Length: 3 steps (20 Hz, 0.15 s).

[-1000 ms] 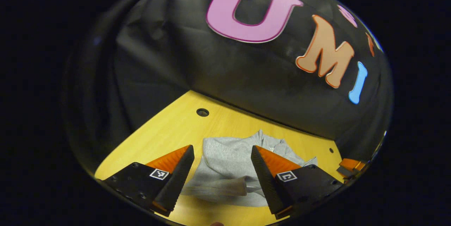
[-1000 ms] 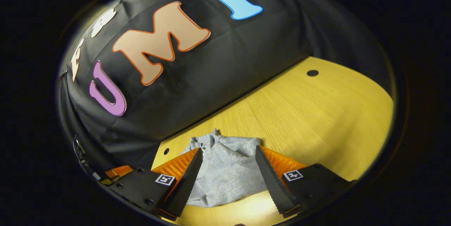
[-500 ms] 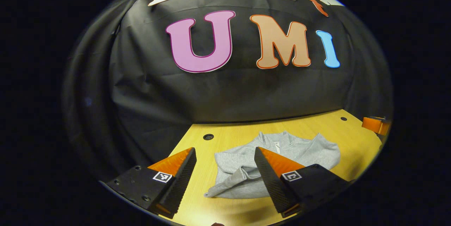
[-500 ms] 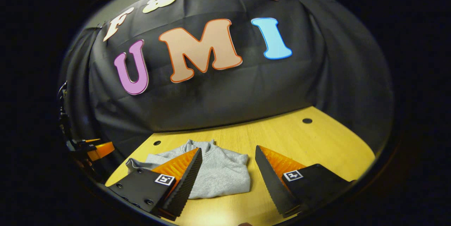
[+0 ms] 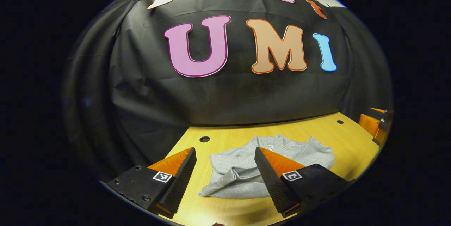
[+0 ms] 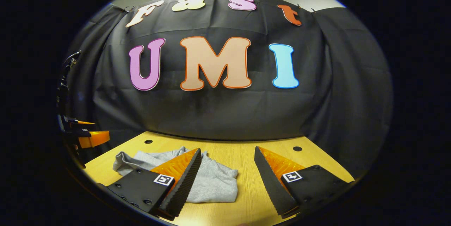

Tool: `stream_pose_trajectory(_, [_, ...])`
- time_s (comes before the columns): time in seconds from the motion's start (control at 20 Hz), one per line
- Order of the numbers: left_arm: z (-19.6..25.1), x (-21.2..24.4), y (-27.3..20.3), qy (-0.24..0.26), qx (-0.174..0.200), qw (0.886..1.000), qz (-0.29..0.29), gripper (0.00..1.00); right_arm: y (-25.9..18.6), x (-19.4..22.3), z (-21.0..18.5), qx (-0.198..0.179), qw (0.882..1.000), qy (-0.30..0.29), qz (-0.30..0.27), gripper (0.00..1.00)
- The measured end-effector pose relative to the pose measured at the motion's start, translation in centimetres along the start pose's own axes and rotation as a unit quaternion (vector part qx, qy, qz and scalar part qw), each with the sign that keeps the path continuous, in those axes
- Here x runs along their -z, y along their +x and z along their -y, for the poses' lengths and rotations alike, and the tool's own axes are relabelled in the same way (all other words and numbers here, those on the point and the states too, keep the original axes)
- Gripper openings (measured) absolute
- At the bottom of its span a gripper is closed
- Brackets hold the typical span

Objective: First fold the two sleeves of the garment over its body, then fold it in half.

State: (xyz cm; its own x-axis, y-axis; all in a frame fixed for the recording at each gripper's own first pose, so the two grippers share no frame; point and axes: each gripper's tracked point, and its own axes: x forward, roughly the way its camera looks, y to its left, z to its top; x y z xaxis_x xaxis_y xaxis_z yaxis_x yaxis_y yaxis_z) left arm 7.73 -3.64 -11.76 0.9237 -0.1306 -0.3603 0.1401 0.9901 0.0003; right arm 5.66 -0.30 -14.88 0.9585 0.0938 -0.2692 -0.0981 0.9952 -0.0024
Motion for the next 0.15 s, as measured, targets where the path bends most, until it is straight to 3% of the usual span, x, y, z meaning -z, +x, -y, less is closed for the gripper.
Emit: stream_pose_trajectory(0.15, [-0.16,-0.04,0.01,0.008,-0.001,1.000,-0.002,0.97,0.07,0.76,-0.26,-0.004,1.000,-0.008,-0.010,0.97])
